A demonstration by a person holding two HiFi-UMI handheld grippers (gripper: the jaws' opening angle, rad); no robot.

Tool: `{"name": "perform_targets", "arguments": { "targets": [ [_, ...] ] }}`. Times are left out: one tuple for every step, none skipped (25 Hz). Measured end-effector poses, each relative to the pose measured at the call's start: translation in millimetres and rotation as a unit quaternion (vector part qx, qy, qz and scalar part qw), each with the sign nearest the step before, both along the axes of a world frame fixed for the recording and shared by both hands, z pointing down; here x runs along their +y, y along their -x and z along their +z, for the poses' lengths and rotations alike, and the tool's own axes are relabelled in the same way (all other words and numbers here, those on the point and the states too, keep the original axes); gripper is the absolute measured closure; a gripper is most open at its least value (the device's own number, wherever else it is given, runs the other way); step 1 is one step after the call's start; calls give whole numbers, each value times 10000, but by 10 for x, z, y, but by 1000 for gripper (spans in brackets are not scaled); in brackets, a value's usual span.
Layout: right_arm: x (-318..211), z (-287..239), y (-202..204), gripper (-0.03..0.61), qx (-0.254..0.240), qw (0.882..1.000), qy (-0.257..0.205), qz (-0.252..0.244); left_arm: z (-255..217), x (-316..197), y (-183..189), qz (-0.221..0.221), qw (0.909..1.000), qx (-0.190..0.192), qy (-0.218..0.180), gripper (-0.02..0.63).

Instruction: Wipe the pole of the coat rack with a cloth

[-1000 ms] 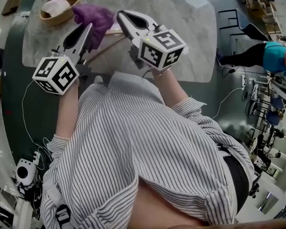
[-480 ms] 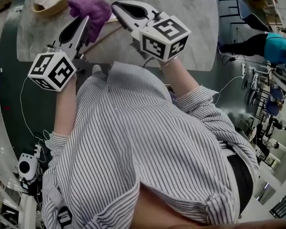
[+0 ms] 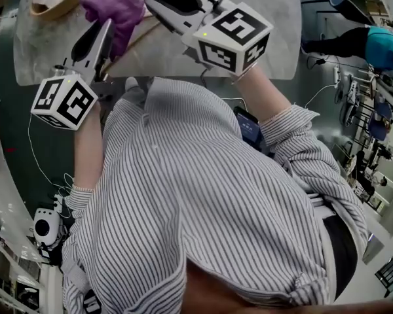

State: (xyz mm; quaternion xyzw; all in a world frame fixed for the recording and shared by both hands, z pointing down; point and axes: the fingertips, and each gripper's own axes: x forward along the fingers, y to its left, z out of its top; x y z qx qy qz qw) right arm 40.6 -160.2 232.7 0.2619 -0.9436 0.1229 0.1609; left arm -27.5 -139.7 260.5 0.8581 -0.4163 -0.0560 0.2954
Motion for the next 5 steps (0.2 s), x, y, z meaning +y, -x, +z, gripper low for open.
{"name": "perform_targets", "arguments": {
  "targets": [
    [6,11,-5,565,14,10000,-1,-8,15,-6,3,14,10000,1,7,563],
    [1,24,-4,565,20,10000,-8,-6,29,-20,12,26,10000,-8,5,563],
    [-9,38,1,565,20,10000,-18,4,41,-35,25,36,10000,-21,-3,563],
    [-22,51,8,565,16,10000,-28,15,51,-49,39,42,10000,-35,-12,563],
    [-36,64,15,565,11,10000,-38,27,60,-63,53,46,10000,-47,-22,563]
  ]
}}
